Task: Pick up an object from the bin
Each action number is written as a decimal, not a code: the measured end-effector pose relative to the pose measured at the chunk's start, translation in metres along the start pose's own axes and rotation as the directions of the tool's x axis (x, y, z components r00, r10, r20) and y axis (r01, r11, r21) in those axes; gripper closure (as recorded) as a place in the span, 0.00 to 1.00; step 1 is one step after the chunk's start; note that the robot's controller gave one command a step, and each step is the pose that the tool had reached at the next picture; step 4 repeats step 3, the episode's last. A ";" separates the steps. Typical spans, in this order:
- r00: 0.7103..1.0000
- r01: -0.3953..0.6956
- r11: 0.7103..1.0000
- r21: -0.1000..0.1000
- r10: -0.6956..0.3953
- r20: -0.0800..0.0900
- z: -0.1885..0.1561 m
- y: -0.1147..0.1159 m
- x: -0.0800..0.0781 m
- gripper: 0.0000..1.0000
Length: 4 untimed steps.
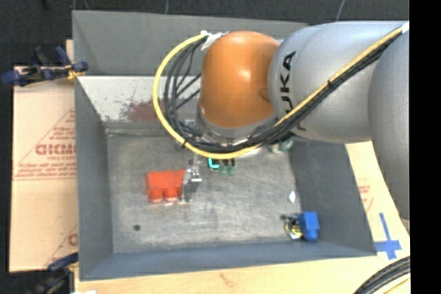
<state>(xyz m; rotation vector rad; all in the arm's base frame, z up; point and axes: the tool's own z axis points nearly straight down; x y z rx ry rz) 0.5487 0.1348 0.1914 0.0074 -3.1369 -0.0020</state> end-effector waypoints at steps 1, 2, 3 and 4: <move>0.999 0.048 0.999 0.001 -0.048 0.008 0.115 0.001 -0.011 0.00; 0.999 0.045 0.999 -0.002 -0.045 0.012 0.111 0.002 -0.012 1.00; 0.996 0.089 0.996 0.002 -0.089 0.017 -0.069 -0.008 -0.023 1.00; 0.996 0.089 0.996 0.002 -0.089 0.017 -0.069 -0.008 -0.023 1.00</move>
Offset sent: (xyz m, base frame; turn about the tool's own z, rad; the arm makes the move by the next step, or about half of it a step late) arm 0.0096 0.0015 -0.1125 -0.0494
